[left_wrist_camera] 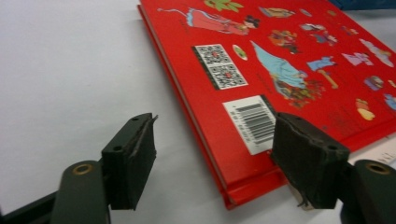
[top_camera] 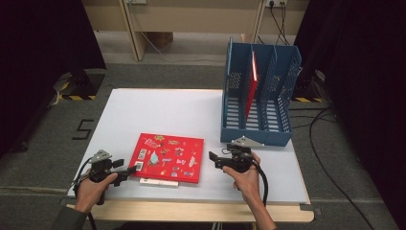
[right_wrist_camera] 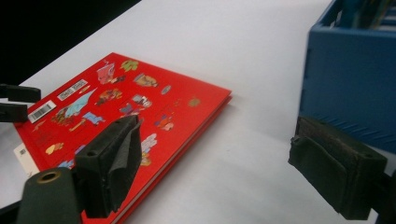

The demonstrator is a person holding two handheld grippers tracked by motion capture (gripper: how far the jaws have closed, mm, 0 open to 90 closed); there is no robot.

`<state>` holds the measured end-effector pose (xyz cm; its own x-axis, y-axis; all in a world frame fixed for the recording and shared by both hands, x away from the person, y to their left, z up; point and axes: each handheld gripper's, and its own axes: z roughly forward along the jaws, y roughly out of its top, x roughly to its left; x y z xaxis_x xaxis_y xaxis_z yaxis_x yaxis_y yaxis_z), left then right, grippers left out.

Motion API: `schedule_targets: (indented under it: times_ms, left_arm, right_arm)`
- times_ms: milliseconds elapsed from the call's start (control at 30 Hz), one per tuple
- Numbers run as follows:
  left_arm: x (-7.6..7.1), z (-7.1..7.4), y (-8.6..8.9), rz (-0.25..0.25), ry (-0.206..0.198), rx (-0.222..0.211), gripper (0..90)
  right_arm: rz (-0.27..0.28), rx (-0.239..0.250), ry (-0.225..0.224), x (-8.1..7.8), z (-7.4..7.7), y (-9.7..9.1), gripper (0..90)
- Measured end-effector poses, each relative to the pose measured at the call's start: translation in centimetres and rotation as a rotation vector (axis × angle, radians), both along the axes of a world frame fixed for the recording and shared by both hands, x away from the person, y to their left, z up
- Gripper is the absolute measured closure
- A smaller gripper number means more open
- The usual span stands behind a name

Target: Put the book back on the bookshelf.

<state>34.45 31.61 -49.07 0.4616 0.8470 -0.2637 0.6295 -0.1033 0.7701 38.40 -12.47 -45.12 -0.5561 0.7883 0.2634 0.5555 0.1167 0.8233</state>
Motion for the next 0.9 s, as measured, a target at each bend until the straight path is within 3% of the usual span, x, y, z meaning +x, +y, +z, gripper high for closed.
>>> schedule_targets:
  times_ms: [167,300,800,900]
  left_arm:
    - [-0.3,0.1,-0.6,-0.033,0.012,-0.011,38.9]
    - [-0.4,0.2,-0.6,-0.033,0.019,-0.009,39.4]
    - [-1.1,0.4,-1.1,-0.043,0.031,0.001,44.4]
    - [-1.2,0.4,-1.2,-0.050,0.028,0.005,44.9]
  right_arm:
    - [0.032,-0.010,0.033,-0.1,-0.8,1.2,17.6]
    - [0.055,0.004,0.052,-0.2,-1.1,1.9,18.5]
    - [0.131,-0.020,0.157,-0.3,-3.5,5.6,19.2]
    - [0.138,-0.028,0.160,-0.3,-3.8,6.0,19.3]
